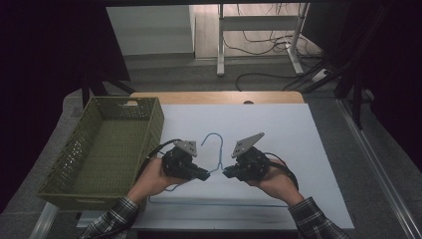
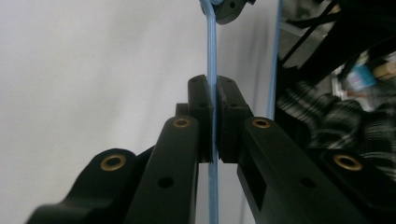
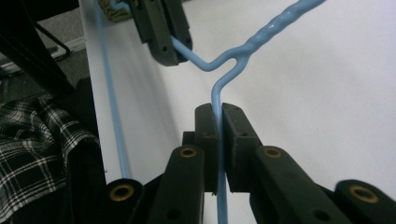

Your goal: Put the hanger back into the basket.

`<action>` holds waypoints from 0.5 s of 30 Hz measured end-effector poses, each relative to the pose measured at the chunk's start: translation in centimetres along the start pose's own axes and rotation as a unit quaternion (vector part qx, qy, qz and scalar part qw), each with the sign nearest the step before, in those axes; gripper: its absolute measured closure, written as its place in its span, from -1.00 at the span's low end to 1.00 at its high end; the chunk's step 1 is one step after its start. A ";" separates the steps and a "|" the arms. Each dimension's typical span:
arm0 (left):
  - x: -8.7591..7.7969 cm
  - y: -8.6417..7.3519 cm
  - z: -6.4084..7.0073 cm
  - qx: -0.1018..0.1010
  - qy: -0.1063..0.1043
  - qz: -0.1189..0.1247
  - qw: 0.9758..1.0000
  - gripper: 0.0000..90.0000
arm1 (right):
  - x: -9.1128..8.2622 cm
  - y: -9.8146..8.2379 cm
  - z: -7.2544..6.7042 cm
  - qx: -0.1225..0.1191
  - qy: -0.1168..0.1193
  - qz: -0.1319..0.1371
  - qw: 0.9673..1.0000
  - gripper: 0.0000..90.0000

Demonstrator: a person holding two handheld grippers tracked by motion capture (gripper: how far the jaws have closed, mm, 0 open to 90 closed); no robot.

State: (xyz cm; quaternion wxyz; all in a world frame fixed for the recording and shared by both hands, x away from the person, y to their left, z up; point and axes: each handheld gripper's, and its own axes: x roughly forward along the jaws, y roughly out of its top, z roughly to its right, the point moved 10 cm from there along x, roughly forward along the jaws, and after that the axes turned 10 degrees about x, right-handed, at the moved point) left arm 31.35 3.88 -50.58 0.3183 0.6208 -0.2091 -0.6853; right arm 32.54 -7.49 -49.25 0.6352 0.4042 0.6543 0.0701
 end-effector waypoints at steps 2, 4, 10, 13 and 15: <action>-0.1 0.3 0.0 -0.009 0.001 0.008 1.000 0.94 | -0.3 0.0 0.2 0.005 -0.006 0.007 1.000 0.70; -0.4 0.5 0.1 -0.016 0.005 0.011 1.000 0.95 | -0.7 0.0 0.4 0.006 -0.014 0.011 1.000 0.50; -1.8 0.3 -1.0 -0.049 0.045 0.026 0.997 0.95 | -2.3 -0.1 0.9 0.017 -0.033 0.031 0.999 0.03; -2.9 0.2 -1.6 -0.063 0.063 0.040 0.995 0.95 | -3.3 -0.2 1.2 0.025 -0.044 0.045 0.998 -0.18; -3.6 0.3 -1.8 -0.070 0.075 0.046 0.994 0.95 | -3.9 -0.3 1.3 0.032 -0.045 0.054 0.997 -0.29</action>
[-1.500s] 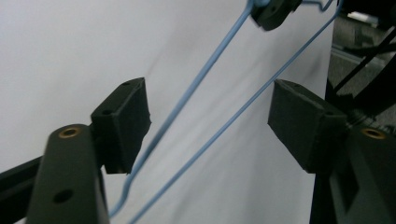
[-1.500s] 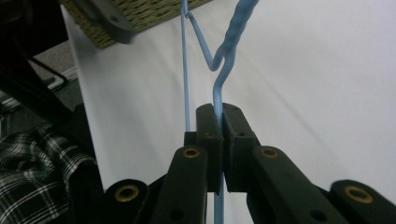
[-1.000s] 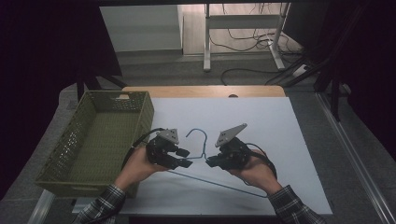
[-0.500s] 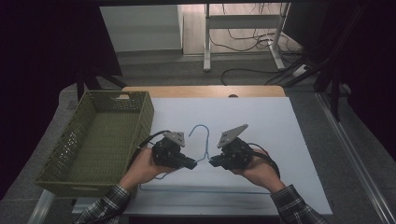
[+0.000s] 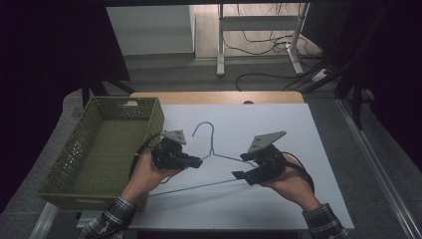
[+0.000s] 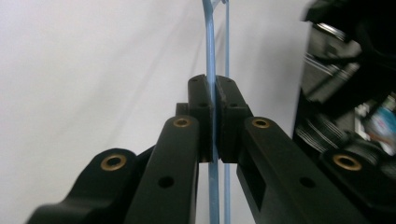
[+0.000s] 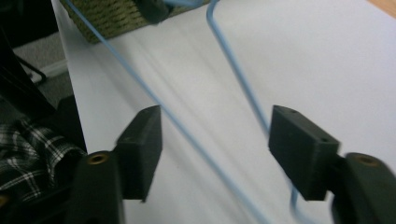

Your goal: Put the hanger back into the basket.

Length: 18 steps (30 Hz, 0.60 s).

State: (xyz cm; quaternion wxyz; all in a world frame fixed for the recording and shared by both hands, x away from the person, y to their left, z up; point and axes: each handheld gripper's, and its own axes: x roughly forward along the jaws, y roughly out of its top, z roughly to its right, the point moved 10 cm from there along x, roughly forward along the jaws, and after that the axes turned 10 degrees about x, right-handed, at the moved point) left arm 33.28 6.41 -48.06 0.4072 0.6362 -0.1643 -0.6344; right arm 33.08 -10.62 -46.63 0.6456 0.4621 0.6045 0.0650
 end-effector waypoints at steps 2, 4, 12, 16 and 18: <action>-0.8 0.2 -0.4 -0.006 0.014 0.008 1.000 0.95 | -0.5 0.0 0.2 0.004 -0.004 0.007 1.000 -0.41; -1.8 0.4 -0.7 -0.009 0.024 0.018 1.000 0.95 | -1.0 -0.2 0.3 0.010 -0.007 0.011 1.000 -0.46; -6.1 0.8 -2.3 -0.021 0.071 0.046 0.996 0.95 | -2.5 -1.3 1.1 0.034 -0.016 0.025 0.999 -0.67; -8.7 0.7 -3.1 -0.023 0.103 0.053 0.993 0.95 | -2.9 -1.8 1.3 0.041 -0.020 0.031 0.998 -0.72; -9.8 0.6 -3.4 -0.022 0.114 0.058 0.992 0.95 | -3.1 -2.0 1.4 0.045 -0.021 0.036 0.998 -0.75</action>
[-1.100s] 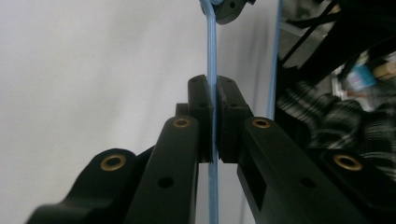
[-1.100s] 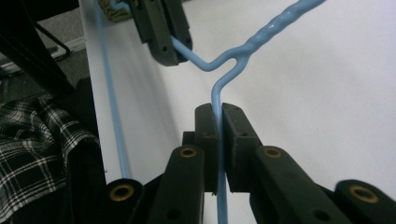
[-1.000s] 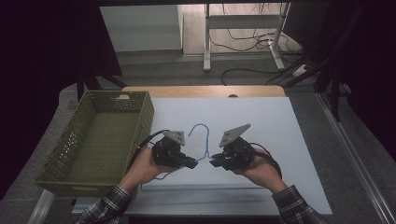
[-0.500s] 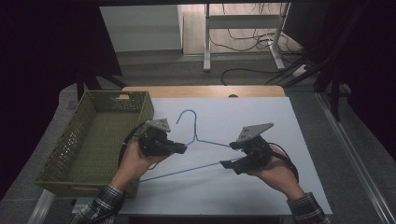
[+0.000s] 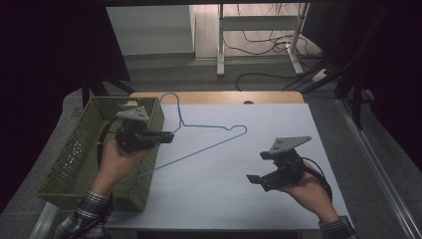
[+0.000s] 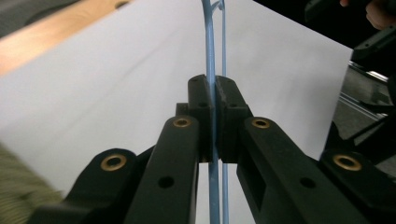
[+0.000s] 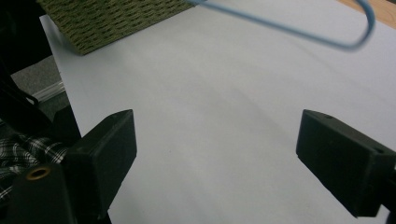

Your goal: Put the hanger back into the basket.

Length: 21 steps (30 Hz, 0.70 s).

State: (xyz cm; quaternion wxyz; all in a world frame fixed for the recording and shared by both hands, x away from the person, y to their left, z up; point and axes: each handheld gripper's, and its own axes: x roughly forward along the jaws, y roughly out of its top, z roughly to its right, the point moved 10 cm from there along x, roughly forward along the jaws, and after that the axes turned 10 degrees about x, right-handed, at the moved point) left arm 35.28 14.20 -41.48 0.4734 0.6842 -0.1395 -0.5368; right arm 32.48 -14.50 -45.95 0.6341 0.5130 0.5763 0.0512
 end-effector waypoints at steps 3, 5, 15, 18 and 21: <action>-1.6 -0.1 -1.0 -0.009 0.017 0.007 1.000 0.95 | -0.2 -0.3 0.3 0.012 -0.003 0.007 1.000 -0.80; -2.6 -0.4 -1.7 -0.013 0.033 0.009 0.999 0.95 | -0.3 -0.6 0.6 0.018 -0.008 0.009 1.000 -0.84; -6.2 -3.0 -4.6 -0.040 0.086 0.015 0.995 0.95 | -0.6 -1.8 1.6 0.052 -0.028 0.025 0.998 -0.89; -7.3 -3.9 -5.6 -0.041 0.106 0.009 0.993 0.95 | -0.5 -2.0 1.6 0.056 -0.026 0.025 0.998 -0.89; -8.6 -4.7 -6.5 -0.048 0.124 0.014 0.991 0.95 | -0.4 -2.2 1.7 0.059 -0.025 0.022 0.998 -0.89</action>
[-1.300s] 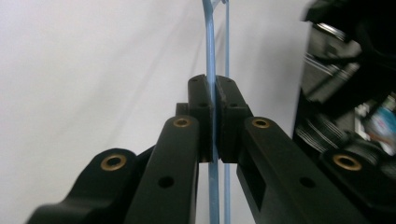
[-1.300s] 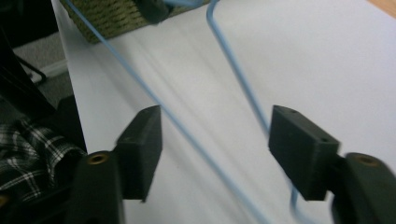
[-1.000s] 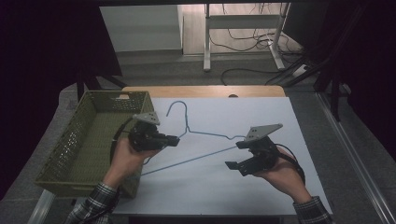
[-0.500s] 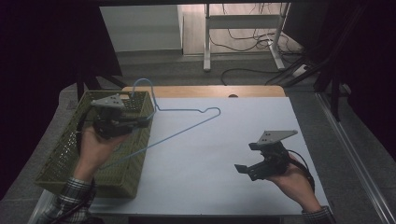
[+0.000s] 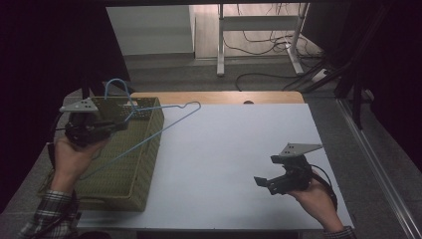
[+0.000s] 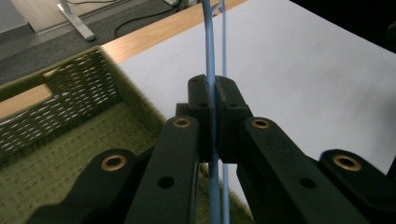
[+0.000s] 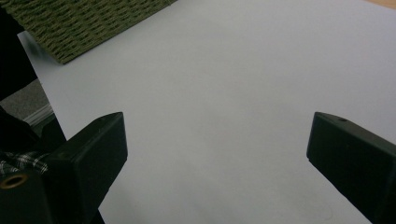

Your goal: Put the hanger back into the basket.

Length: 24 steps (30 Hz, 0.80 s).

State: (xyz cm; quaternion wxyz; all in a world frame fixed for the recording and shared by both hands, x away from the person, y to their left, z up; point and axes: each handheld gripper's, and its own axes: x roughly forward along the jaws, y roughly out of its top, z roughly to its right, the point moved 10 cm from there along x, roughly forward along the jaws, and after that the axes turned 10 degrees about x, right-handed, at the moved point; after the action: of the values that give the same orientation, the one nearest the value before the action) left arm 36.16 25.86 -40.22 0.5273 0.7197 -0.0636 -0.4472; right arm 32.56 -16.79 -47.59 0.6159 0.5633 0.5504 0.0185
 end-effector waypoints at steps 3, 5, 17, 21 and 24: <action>-0.8 -0.6 -1.1 -0.009 0.013 0.009 1.000 0.95 | 0.2 -0.1 0.0 0.002 0.001 -0.003 1.000 -0.89; -1.2 -1.2 -1.8 -0.016 0.021 0.012 1.000 0.95 | 0.3 -0.2 0.1 0.002 0.002 -0.005 1.000 -0.89; -3.3 -4.4 -5.5 -0.035 0.076 0.012 0.996 0.95 | 0.8 -0.7 0.5 0.008 0.004 -0.014 1.000 -0.89; -3.9 -5.6 -6.5 -0.037 0.090 0.013 0.995 0.95 | 1.0 -0.9 0.5 0.008 0.004 -0.019 1.000 -0.88; -4.2 -6.7 -7.1 -0.040 0.096 0.010 0.994 0.95 | 1.1 -1.0 0.5 0.009 0.005 -0.021 1.000 -0.88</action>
State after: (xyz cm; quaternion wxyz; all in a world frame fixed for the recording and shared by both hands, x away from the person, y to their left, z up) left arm 36.23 36.12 -42.96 0.5641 0.7368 -0.0016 -0.3727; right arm 32.78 -16.82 -49.10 0.6082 0.5569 0.5656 0.0038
